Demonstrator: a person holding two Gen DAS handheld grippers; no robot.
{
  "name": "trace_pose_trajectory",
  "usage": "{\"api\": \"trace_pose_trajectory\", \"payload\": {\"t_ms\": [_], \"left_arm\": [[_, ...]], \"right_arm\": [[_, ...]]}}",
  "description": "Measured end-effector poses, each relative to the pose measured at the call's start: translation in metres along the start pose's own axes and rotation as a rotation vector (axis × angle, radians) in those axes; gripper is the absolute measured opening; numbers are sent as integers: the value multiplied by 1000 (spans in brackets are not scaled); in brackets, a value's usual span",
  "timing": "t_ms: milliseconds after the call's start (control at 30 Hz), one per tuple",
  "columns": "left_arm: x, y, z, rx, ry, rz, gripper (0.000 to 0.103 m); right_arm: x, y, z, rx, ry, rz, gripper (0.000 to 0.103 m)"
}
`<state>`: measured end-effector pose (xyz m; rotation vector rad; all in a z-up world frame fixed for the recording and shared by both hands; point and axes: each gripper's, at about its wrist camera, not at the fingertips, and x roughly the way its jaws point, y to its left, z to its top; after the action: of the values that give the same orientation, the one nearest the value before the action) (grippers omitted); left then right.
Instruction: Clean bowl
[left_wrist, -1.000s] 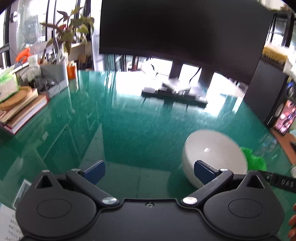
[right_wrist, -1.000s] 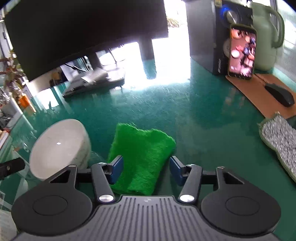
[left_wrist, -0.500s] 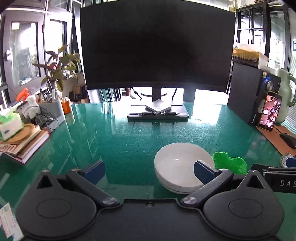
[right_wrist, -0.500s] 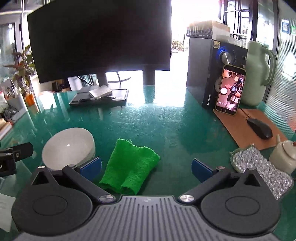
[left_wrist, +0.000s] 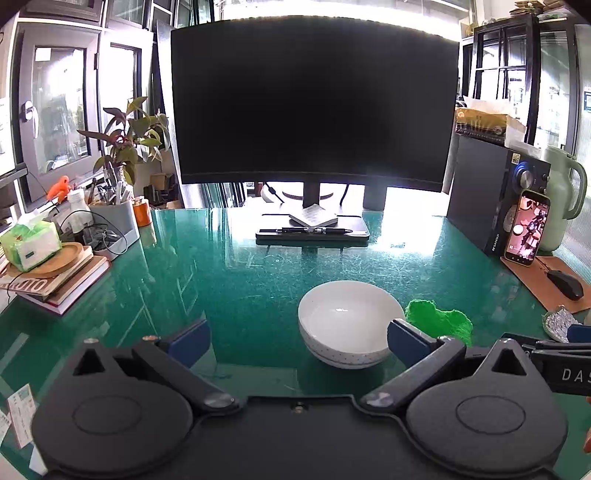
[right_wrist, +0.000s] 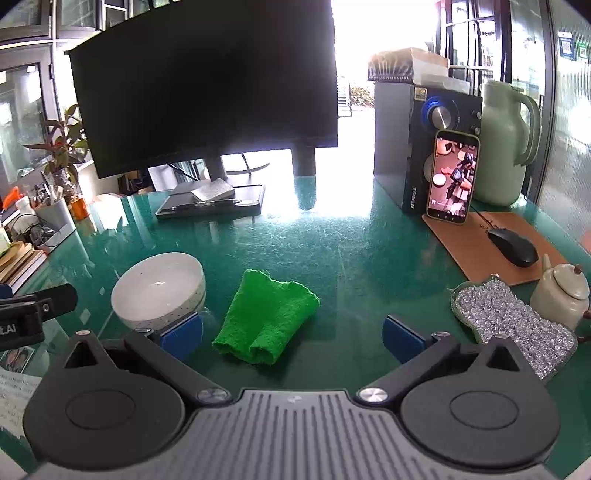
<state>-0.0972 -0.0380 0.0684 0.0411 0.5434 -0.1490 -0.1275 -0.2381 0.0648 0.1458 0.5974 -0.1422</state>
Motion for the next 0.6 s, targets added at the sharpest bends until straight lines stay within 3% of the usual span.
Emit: {"api": "trace_pose_trajectory", "payload": {"t_ms": [200, 400, 600], "left_arm": [[-11, 4, -4, -15, -23, -3, 103], [-10, 15, -7, -28, -35, 6, 103], [16, 38, -8, -115, -6, -14, 103]], "right_arm": [[-10, 4, -4, -33, -22, 34, 103], [3, -3, -7, 41, 1, 29, 102], [37, -7, -3, 93, 62, 4, 68]]}}
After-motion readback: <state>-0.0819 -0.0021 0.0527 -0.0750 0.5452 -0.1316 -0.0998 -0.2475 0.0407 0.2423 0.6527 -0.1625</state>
